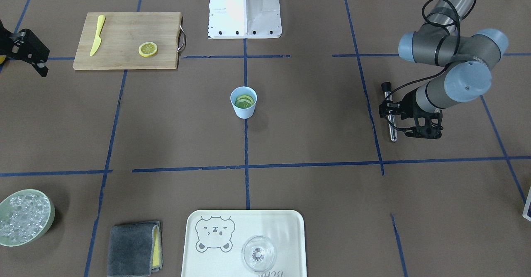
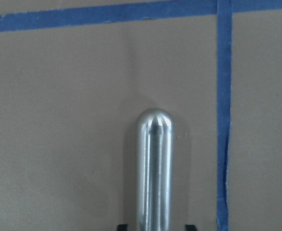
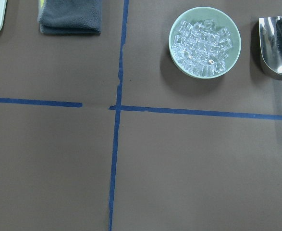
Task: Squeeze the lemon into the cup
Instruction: 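Grasp the steel muddler rod upright with the left gripper, then lift the steel rod with the left gripper and carry it over the blue cup, then press the steel rod down into the blue cup onto the lemon slice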
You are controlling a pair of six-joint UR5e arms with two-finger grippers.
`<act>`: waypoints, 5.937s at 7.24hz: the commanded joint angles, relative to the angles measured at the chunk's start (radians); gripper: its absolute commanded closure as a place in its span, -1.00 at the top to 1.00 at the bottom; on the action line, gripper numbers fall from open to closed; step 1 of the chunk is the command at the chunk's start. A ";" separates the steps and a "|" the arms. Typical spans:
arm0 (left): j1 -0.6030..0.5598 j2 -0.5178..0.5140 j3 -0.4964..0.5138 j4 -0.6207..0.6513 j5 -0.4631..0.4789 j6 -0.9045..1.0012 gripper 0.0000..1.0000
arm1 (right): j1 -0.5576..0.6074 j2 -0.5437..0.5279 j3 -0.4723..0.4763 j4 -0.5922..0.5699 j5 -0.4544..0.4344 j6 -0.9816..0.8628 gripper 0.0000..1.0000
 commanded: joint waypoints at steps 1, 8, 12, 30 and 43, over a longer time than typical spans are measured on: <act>0.002 -0.003 0.005 0.000 0.000 0.000 0.48 | 0.000 0.001 -0.001 0.000 0.000 0.000 1.00; 0.012 -0.004 0.028 -0.027 0.043 0.001 0.46 | 0.002 0.003 -0.001 0.000 0.000 0.000 1.00; 0.011 -0.004 0.023 -0.029 0.044 -0.003 -0.99 | 0.002 0.003 -0.001 0.000 0.000 0.000 1.00; 0.133 -0.248 -0.345 -0.618 0.660 -0.224 -1.00 | 0.429 -0.195 -0.241 0.000 0.198 -0.655 1.00; 0.683 -0.294 -0.206 -0.707 1.523 -0.152 -1.00 | 0.489 -0.284 -0.529 0.402 0.201 -0.643 1.00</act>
